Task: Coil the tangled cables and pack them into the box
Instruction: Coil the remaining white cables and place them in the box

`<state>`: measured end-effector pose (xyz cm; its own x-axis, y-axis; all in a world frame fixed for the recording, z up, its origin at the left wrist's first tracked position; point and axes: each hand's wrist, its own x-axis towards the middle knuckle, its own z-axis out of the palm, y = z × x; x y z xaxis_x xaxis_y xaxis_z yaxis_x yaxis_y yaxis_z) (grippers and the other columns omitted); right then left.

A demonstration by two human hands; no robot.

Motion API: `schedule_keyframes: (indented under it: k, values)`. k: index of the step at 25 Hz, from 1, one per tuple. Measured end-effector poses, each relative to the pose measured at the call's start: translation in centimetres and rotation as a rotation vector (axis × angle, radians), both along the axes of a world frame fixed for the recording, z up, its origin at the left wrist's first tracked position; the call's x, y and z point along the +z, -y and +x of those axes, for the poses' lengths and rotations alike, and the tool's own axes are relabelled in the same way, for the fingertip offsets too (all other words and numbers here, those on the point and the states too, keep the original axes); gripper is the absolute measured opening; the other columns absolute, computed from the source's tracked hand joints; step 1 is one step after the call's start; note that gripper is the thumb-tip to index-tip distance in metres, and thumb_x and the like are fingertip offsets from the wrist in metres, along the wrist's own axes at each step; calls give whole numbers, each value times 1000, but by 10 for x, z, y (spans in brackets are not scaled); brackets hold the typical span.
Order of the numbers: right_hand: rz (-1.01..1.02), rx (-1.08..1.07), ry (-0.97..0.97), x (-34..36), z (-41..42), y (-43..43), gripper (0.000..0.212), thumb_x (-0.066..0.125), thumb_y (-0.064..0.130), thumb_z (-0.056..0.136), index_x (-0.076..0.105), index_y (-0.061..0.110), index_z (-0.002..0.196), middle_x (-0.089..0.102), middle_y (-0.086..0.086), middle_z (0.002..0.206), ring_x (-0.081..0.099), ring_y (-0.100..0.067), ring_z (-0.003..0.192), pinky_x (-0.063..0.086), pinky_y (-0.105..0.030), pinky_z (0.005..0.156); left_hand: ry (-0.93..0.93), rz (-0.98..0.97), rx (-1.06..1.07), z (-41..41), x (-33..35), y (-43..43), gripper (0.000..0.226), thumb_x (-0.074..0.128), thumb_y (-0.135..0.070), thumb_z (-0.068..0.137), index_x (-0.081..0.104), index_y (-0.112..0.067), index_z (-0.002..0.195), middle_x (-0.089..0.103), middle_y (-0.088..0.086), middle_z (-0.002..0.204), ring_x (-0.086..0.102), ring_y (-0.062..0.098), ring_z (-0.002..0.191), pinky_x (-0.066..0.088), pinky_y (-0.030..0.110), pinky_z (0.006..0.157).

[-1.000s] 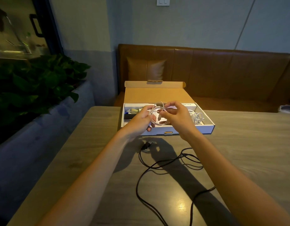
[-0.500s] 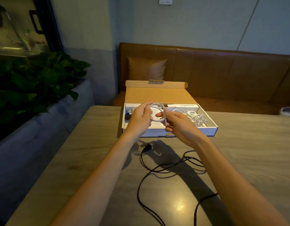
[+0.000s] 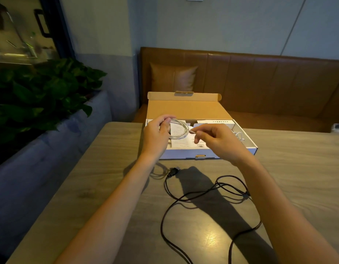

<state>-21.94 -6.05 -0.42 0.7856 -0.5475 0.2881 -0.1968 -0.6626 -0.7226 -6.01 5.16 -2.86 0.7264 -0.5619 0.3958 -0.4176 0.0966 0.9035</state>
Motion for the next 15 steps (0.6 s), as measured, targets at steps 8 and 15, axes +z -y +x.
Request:
schedule_keyframes:
  k: [8,15]
  values:
    - [62,-219,289,-1,2,-18,16,76,25,88,65,16,95,74,5,76,68,-10,64,55,-17,57,345,14,78,-19,1,-3,22,59,-41,98,64,-24,110,66,-12,86,66,7,78,54,16,56]
    - [133,-146,540,-10,11,-33,17,75,19,89,70,16,105,71,1,90,67,-21,82,61,-30,71,207,-58,57,-16,0,1,27,61,-41,98,67,-16,108,68,-4,85,67,12,71,55,25,50]
